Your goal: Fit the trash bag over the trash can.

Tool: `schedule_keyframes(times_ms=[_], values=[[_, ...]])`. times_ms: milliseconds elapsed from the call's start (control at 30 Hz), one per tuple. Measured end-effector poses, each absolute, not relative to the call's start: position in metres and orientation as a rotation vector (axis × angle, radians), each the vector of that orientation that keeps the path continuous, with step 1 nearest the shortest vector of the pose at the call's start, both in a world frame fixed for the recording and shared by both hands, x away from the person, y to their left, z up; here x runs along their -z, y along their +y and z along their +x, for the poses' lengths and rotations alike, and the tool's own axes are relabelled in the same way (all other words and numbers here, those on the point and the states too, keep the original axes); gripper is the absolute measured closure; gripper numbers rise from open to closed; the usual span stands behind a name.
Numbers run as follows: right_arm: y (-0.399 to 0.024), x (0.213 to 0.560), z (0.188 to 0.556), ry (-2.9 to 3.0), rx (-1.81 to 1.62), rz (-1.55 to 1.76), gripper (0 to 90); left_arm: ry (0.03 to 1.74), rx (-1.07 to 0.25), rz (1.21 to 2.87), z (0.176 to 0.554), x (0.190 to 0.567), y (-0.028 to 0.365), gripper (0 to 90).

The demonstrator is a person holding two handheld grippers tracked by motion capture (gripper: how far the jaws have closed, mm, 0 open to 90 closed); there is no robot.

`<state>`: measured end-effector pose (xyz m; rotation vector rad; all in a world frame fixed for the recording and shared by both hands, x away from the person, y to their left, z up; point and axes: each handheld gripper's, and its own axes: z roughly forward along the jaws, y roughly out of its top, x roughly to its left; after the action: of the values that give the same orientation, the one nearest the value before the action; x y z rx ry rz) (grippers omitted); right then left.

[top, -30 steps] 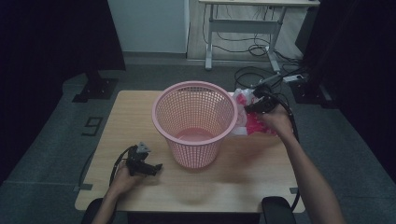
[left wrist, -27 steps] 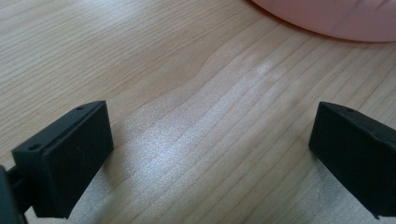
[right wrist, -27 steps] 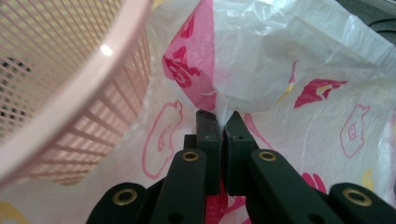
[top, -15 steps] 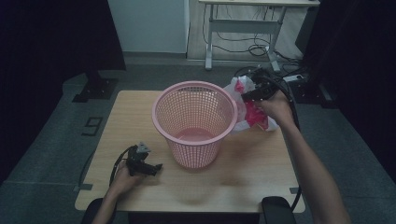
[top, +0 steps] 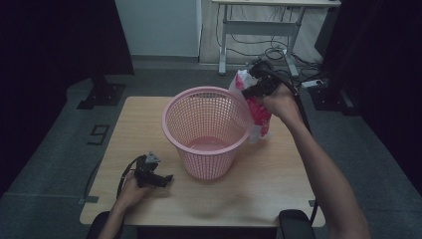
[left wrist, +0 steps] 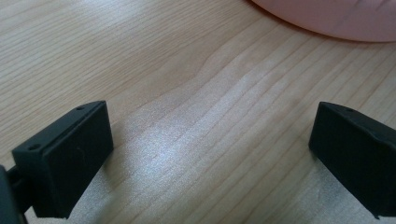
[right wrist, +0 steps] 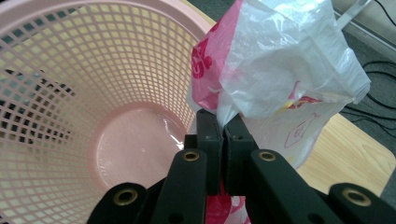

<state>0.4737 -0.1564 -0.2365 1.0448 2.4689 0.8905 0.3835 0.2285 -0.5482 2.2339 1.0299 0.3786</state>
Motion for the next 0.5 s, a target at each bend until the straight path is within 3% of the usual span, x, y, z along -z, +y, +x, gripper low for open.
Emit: schedule_keyframes(times_ms=[500], values=[[-0.074,0.250,0.475,2.631,-0.905,0.935,87.2,1.032,-0.379,2.230,0.384,0.548,0.228,0.0]])
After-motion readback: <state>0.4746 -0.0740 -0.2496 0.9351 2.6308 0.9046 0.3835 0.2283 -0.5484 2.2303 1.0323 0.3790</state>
